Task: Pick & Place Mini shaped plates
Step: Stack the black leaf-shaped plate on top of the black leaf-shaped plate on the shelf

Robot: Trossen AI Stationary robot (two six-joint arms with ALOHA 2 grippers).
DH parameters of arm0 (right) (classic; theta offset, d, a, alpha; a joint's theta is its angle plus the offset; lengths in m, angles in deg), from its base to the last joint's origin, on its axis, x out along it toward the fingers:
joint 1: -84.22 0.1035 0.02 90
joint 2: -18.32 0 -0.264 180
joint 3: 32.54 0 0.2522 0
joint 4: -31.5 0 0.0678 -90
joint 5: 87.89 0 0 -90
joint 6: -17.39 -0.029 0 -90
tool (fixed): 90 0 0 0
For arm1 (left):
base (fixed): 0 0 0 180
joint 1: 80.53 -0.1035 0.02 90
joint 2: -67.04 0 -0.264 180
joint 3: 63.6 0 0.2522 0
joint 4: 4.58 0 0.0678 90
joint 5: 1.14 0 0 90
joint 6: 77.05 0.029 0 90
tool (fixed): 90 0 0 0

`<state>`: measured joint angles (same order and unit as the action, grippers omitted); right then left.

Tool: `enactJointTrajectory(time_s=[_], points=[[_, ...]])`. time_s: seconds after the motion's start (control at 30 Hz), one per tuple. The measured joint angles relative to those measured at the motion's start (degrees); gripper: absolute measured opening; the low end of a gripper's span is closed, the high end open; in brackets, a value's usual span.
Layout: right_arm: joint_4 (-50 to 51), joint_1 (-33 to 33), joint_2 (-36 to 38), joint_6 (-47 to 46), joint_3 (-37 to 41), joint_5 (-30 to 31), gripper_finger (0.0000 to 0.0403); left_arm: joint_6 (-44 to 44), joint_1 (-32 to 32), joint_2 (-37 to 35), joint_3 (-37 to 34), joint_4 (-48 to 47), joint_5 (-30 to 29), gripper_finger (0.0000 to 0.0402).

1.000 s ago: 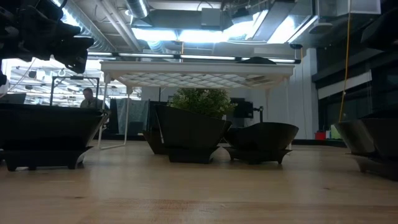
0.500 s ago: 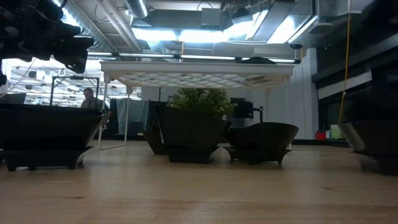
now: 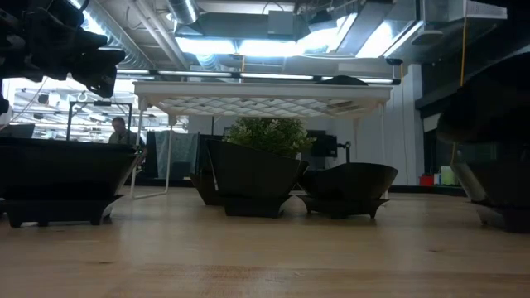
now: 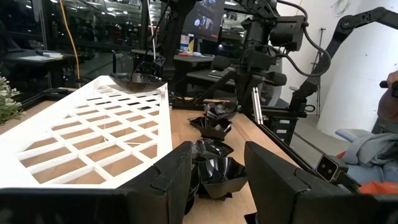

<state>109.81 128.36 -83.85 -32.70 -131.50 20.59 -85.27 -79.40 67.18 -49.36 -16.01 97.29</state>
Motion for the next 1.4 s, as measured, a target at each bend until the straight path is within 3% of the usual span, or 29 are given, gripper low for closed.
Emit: enactJointTrajectory(time_s=[0.77, 1.4], points=[[-0.5, -0.7, 1.9, 7.5, -1.0, 4.5, 0.0, 0.0, 0.0, 0.0, 0.0, 0.0, 0.0, 0.0143], [-12.4, -7.8, 2.2, 29.1, -1.0, 5.2, 0.0, 0.0, 0.0, 0.0, 0.0, 0.0, 0.0, 0.0143]])
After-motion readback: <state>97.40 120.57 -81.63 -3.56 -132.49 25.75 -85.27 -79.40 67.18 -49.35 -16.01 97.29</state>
